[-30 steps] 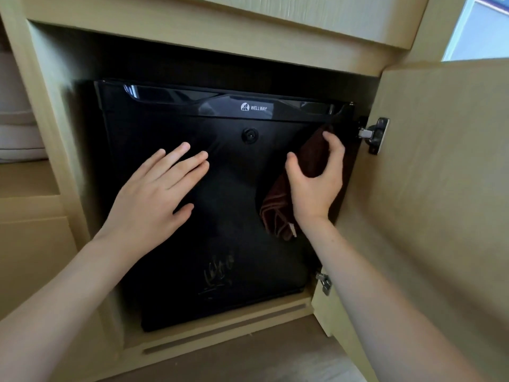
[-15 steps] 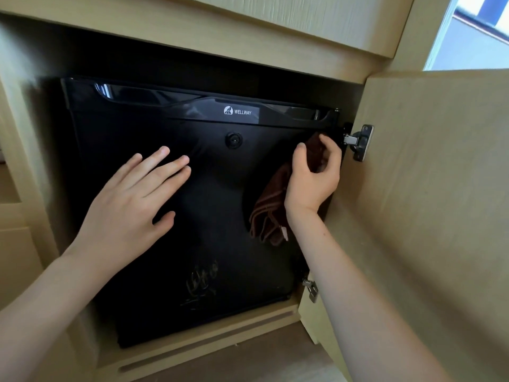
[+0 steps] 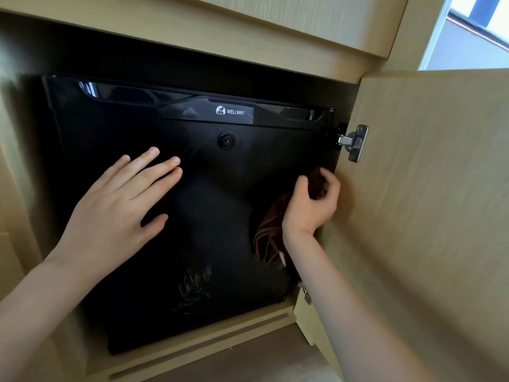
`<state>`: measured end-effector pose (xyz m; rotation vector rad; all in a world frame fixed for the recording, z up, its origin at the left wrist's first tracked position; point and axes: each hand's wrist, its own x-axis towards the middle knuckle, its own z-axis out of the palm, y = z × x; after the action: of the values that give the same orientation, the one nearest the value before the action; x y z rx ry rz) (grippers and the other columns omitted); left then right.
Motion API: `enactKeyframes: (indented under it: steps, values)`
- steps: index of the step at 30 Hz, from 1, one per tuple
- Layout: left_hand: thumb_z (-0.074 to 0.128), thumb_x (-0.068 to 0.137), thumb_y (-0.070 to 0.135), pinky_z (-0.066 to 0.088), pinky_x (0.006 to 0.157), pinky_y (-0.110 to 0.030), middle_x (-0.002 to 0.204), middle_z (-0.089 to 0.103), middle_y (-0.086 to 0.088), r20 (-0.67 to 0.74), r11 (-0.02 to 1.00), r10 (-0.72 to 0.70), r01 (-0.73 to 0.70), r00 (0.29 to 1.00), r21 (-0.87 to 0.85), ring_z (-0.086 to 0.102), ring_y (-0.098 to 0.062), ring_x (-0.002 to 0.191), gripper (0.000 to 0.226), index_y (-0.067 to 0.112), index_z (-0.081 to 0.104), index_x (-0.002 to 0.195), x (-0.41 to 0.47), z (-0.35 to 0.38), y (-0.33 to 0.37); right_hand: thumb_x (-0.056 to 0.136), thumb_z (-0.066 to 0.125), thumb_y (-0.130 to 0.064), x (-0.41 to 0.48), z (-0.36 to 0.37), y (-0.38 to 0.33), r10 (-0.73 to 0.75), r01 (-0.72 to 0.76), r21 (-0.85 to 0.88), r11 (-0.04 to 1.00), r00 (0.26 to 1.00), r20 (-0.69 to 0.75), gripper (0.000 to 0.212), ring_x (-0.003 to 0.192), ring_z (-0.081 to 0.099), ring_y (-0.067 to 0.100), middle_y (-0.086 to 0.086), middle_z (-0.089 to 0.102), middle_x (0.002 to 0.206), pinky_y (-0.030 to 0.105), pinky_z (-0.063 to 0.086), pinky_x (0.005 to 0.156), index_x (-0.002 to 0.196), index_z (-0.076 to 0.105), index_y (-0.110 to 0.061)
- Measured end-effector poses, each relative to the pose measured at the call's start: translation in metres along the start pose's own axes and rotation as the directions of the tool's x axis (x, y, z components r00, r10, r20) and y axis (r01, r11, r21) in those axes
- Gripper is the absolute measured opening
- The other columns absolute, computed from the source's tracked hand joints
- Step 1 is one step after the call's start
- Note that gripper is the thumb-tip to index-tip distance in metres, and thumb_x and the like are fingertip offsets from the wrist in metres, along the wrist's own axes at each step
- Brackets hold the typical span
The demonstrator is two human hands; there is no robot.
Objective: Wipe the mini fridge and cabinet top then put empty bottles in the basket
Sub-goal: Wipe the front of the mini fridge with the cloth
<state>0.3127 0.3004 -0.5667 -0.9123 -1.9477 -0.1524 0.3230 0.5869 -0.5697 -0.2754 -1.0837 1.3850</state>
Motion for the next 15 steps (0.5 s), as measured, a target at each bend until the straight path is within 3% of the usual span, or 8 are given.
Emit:
enactKeyframes:
  steps: [4, 7, 11, 15]
  values:
    - [0.060, 0.087, 0.028, 0.013, 0.124, -0.041, 0.158, 0.036, 0.002, -0.016, 1.000, 0.016, -0.016, 1.000, -0.002, 0.021, -0.021, 0.151, 0.066, 0.015, 0.042, 0.149, -0.001, 0.002, -0.002, 0.084, 0.066, -0.014, 0.006, 0.004, 0.001, -0.111, 0.114, -0.041, 0.993, 0.990, 0.085, 0.036, 0.112, 0.061, 0.008, -0.004, 0.065, 0.117, 0.024, 0.050, 0.098, 0.120, 0.063, -0.019]
    - [0.056, 0.084, 0.030, 0.016, 0.123, -0.044, 0.157, 0.037, 0.001, -0.004, 1.000, 0.003, -0.003, 1.000, 0.002, 0.022, -0.022, 0.151, 0.067, 0.014, 0.043, 0.148, -0.001, 0.003, 0.000, 0.088, 0.062, -0.016, -0.018, -0.027, 0.038, -0.120, 0.135, -0.158, 0.978, 0.988, 0.101, 0.038, 0.111, 0.056, 0.001, -0.005, 0.061, 0.117, 0.013, 0.045, 0.094, 0.126, 0.058, -0.016]
    - [0.067, 0.086, 0.018, 0.017, 0.123, -0.046, 0.156, 0.040, -0.001, -0.039, 1.000, -0.002, 0.002, 0.999, 0.014, 0.023, -0.022, 0.151, 0.065, 0.013, 0.045, 0.147, -0.002, 0.004, 0.000, 0.091, 0.062, -0.006, -0.056, -0.067, 0.081, 0.077, -0.063, -0.237, 0.970, 0.996, 0.050, 0.038, 0.101, 0.055, -0.009, 0.004, 0.055, 0.119, 0.009, 0.048, 0.079, 0.128, 0.051, -0.014]
    - [0.066, 0.087, 0.018, 0.014, 0.124, -0.043, 0.157, 0.037, 0.000, -0.039, 1.000, -0.004, 0.005, 0.999, 0.016, 0.022, -0.022, 0.151, 0.066, 0.014, 0.043, 0.148, -0.003, 0.006, 0.001, 0.093, 0.062, -0.006, -0.058, -0.049, 0.073, 0.288, -0.296, -0.084, 0.951, 0.953, -0.093, 0.032, 0.106, 0.058, 0.010, -0.001, 0.048, 0.120, 0.003, 0.047, 0.071, 0.120, 0.054, -0.021]
